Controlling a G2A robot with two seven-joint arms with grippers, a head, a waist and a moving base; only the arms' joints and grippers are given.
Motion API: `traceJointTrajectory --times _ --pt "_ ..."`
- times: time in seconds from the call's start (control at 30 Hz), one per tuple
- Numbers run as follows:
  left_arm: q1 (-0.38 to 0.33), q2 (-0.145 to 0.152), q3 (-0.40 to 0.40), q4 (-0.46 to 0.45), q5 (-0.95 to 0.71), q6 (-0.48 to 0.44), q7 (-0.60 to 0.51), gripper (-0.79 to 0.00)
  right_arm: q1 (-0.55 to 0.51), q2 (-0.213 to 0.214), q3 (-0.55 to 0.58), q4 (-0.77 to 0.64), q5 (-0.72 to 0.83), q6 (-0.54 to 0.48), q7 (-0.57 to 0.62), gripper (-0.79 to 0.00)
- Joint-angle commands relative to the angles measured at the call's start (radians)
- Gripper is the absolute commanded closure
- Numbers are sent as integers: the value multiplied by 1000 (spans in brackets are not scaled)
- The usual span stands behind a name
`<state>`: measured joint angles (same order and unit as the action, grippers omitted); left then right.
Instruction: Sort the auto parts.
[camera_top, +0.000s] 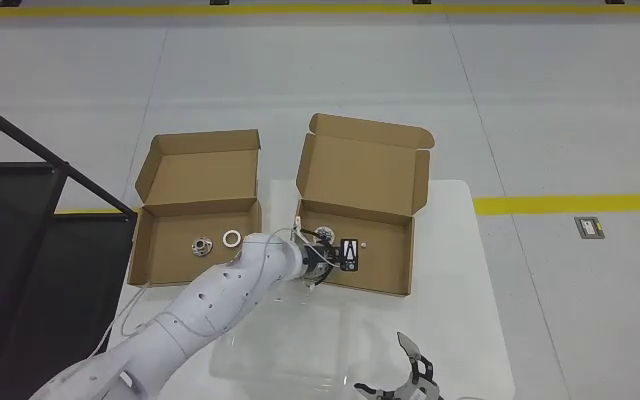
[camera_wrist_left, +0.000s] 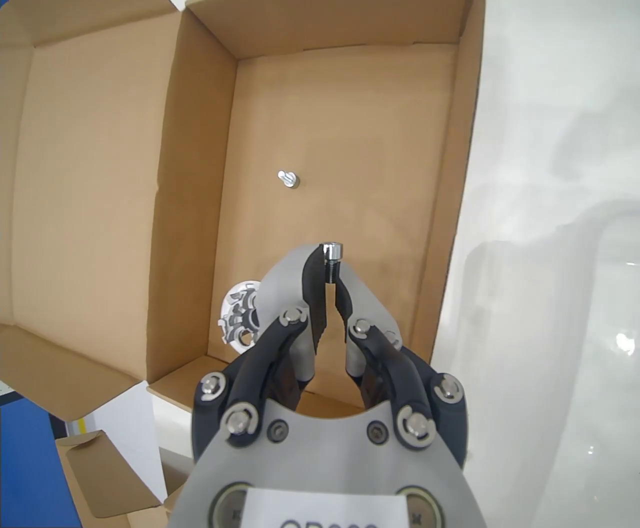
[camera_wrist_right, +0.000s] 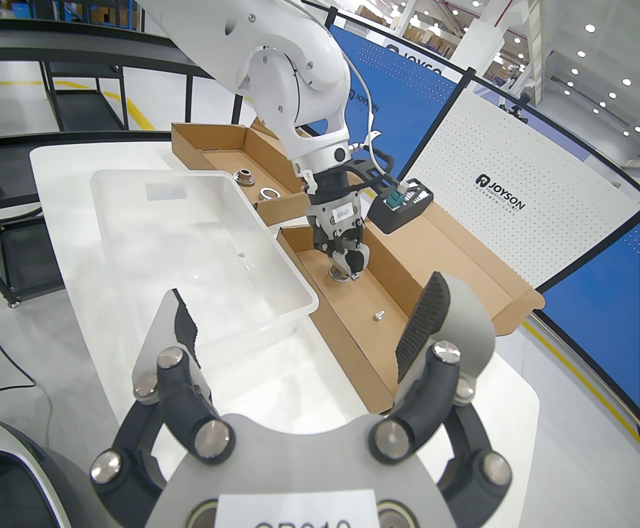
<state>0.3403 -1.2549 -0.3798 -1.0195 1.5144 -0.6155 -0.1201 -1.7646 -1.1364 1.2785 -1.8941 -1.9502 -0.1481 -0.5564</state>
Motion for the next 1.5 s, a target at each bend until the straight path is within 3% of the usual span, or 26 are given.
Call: traceJointTrajectory --times 0.0,0.13,0.37,0.6,0.73,0.87,0.97,1.2,1.47 --pt "-11 -24 8 37 -5 1 -2 -18 0 0 0 0 0 0 0 -785" --pt "-26 -58 16 92 -5 4 10 -222 0 0 0 0 0 0 0 -785" --pt "-39 -85 5 135 22 21 65 -256 0 0 0 0 0 0 0 -785" --pt "-19 -62 -40 89 77 37 141 -329 0 0 0 0 0 0 0 -785" --pt "25 -22 -93 5 123 66 196 -363 0 0 0 0 0 0 0 -785" --pt "124 45 -186 -134 169 110 283 -656 0 0 0 0 0 0 0 -785" --pt "236 105 -277 -260 217 138 328 -785 0 0 0 0 0 0 0 -785" --pt "537 224 -529 -501 270 168 505 -785 0 0 0 0 0 0 0 -785" --pt "794 277 -706 -600 277 297 719 -785 0 0 0 0 0 0 0 -785"
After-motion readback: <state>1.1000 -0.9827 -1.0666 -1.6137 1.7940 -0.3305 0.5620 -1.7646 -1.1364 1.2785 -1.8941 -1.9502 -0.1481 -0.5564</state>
